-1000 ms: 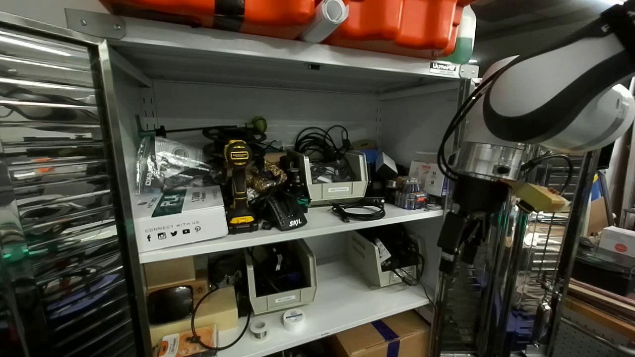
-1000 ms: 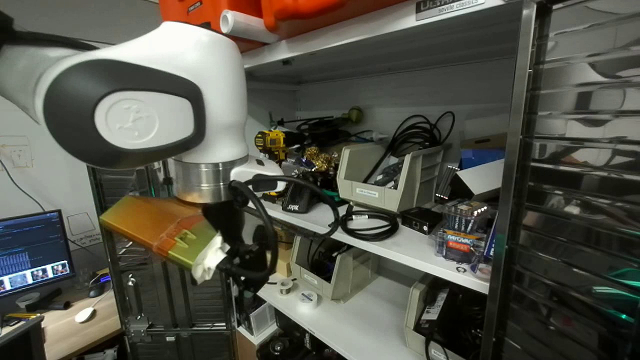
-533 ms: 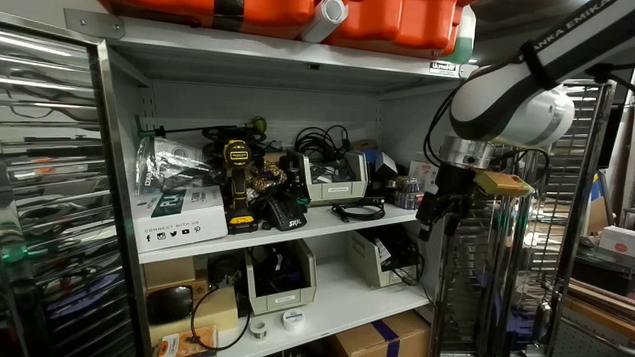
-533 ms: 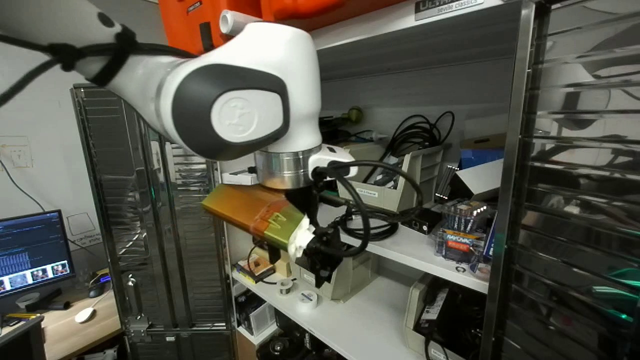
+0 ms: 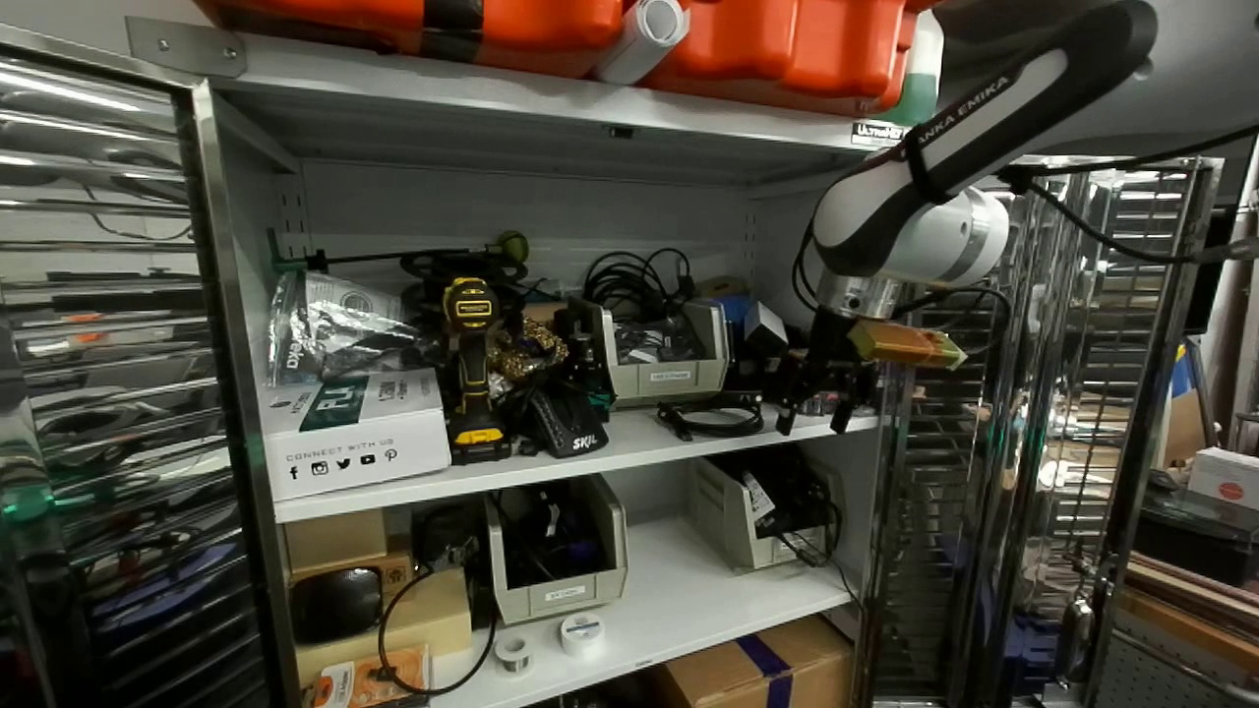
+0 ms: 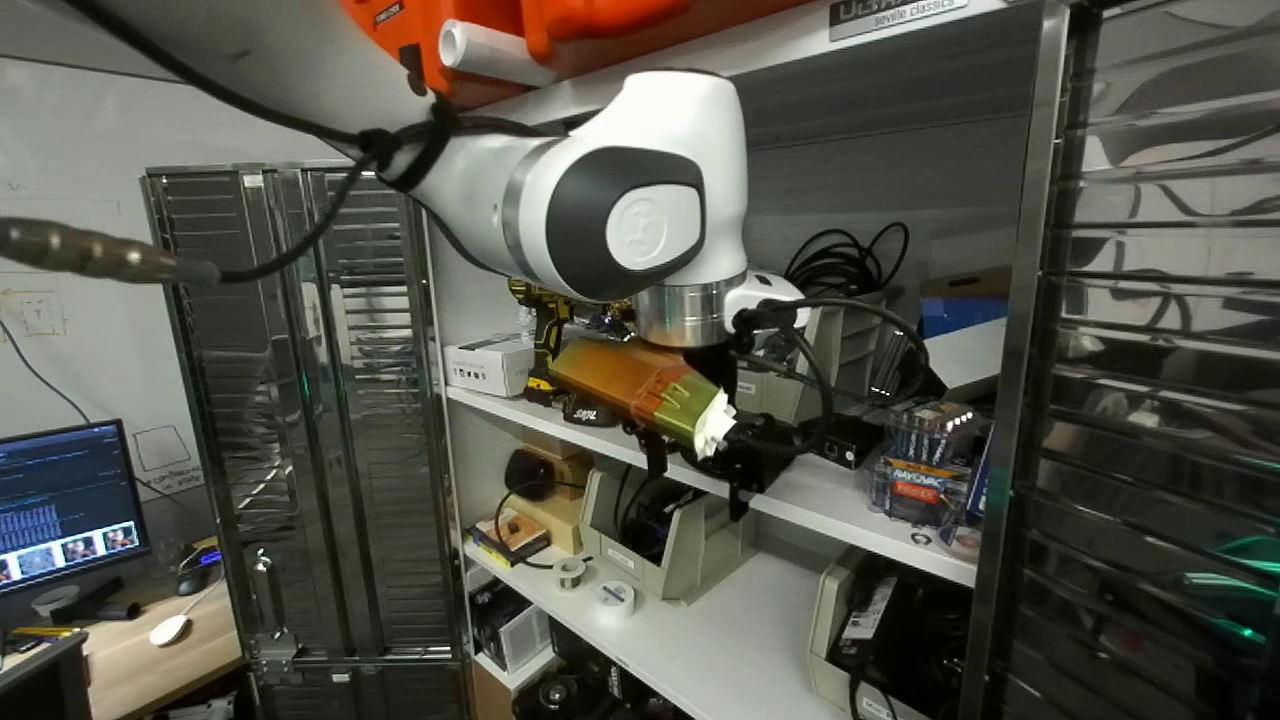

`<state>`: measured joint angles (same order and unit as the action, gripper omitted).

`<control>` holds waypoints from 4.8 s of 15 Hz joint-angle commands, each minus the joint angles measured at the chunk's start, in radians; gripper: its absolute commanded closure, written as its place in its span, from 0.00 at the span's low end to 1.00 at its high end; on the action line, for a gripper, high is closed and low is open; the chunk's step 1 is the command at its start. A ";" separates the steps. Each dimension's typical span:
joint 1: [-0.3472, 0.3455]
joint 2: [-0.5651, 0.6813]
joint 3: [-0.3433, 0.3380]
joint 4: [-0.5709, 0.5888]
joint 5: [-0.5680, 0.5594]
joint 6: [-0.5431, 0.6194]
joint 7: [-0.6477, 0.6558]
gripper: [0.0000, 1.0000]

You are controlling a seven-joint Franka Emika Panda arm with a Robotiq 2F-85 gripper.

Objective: Put the black cable into the compartment.

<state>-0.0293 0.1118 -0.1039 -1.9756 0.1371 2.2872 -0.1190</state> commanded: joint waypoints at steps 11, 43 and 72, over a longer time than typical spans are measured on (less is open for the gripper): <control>-0.041 0.243 0.025 0.342 0.014 -0.031 0.153 0.00; 0.075 -0.032 0.053 -0.121 -0.198 0.271 0.332 0.90; 0.060 0.364 0.041 0.603 -1.108 0.396 1.294 0.92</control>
<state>0.0312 0.4011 -0.0797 -1.5013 -1.0117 2.6933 1.1995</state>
